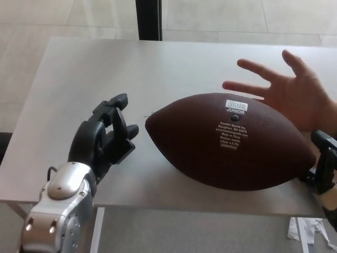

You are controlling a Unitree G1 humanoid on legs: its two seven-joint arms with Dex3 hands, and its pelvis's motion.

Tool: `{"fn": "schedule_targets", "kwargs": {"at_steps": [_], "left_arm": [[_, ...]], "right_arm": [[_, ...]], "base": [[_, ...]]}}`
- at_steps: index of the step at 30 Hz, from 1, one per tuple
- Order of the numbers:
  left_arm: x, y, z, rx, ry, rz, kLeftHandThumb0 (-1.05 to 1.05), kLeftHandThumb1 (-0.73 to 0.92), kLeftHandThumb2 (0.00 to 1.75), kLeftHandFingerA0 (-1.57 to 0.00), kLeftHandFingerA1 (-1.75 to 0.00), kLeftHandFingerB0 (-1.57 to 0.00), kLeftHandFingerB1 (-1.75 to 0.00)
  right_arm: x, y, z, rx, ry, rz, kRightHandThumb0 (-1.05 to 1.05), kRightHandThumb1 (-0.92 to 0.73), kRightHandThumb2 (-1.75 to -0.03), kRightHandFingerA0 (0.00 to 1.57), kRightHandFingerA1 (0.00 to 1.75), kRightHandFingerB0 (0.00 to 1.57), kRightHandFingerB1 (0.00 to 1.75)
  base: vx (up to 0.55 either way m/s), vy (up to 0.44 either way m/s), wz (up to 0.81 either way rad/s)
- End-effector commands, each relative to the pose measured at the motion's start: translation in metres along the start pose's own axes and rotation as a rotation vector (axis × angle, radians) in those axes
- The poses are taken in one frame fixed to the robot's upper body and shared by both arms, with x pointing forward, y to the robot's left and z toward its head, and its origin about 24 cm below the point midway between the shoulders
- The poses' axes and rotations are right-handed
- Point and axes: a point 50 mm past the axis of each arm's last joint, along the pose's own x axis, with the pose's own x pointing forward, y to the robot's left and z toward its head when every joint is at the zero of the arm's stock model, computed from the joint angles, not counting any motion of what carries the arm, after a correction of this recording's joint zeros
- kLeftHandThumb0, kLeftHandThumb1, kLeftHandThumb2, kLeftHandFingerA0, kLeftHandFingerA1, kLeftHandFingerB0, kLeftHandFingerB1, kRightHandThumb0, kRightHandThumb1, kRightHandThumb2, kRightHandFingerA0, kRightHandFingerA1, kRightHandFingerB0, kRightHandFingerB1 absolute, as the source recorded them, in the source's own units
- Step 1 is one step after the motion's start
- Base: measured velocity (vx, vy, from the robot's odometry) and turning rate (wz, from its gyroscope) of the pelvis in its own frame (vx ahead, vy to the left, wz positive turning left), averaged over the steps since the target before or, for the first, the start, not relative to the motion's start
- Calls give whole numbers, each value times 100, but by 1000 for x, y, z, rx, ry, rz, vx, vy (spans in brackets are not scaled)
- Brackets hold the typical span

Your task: The robot uses both its hands to grab the left and right ends of a football kept in the middle of the desk infront of it, lifts it up and places it in the palm of a person

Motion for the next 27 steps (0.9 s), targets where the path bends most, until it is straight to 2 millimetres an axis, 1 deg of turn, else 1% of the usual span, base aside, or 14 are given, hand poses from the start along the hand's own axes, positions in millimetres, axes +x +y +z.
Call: {"fn": "schedule_targets", "kwargs": {"at_steps": [1, 2, 3, 8, 9, 11, 13, 16, 22, 23, 24, 25, 26, 27], "left_arm": [[6, -1, -10, 96, 84, 30, -90, 86, 125, -18, -56, -5, -32], [8, -3, -12, 101, 93, 31, -91, 86, 124, -18, -56, -6, -33], [10, -4, -13, 102, 100, 30, -101, 92, 92, -20, -53, -8, -28], [18, -14, -13, 115, 118, 11, -100, 91, 96, -18, -54, -7, -28], [20, -16, -13, 116, 114, 7, -91, 86, 125, -17, -58, -5, -33], [24, -23, -11, 98, 125, -8, -97, 88, 126, -17, -57, -8, -28], [26, -25, -11, 83, 129, -10, -94, 86, 127, -17, -58, -5, -27], [30, -32, -10, 51, 126, -18, -95, 89, 127, -19, -59, -7, -24], [34, -44, -7, -58, 136, -25, -94, 89, 128, -17, -59, -6, -18], [34, -48, -9, -96, 136, -32, -104, 92, 106, -26, -62, -4, -18], [32, -53, -11, -135, 141, -43, -105, 92, 105, -26, -63, -5, -19], [30, -61, -15, -198, 158, -62, -104, 92, 94, -25, -61, -5, -21], [28, -66, -17, -231, 163, -75, -105, 91, 101, -25, -63, -4, -19], [28, -67, -18, -241, 164, -78, -105, 91, 101, -25, -63, -4, -19]], "right_arm": [[-3, 5, -2, -25, 19, -29, -105, -92, -75, 45, 48, 29, 36], [-3, 6, 0, -26, 17, -27, -103, -92, -76, 44, 48, 29, 37], [-2, 7, 1, -30, 15, -23, -103, -92, -76, 43, 46, 28, 36], [2, 11, 8, -19, -18, -12, -102, -92, -76, 42, 47, 26, 34], [4, 13, 10, -23, -23, -16, -103, -92, -76, 43, 47, 28, 36], [7, 17, 17, -19, -37, -11, -103, -92, -76, 44, 48, 28, 37], [8, 18, 19, -19, -40, -7, -103, -92, -77, 44, 47, 28, 36], [9, 20, 25, -20, -44, -1, -105, -92, -78, 44, 46, 31, 38], [11, 21, 26, -23, -48, -13, -100, -92, -77, 46, 47, 29, 36], [11, 21, 25, -8, -40, -18, -103, -92, -79, 46, 47, 27, 35], [11, 21, 24, 1, -33, -23, -99, -92, -79, 46, 47, 28, 35], [10, 20, 22, 7, -26, -19, -93, -75, -117, 41, 56, 25, 47], [10, 20, 21, 11, -22, -24, -99, -92, -77, 45, 46, 30, 36], [10, 21, 20, 12, -21, -28, -99, -92, -77, 45, 46, 30, 36]], "base": [[0, 0, 0], [0, 0, 0], [0, 0, 0], [0, 0, 0], [0, 0, 0], [0, 0, 0], [0, 0, 0], [0, 0, 0], [0, 0, 0], [0, 0, 0], [0, 0, 0], [0, 0, 0], [0, 0, 0], [0, 0, 0]]}}
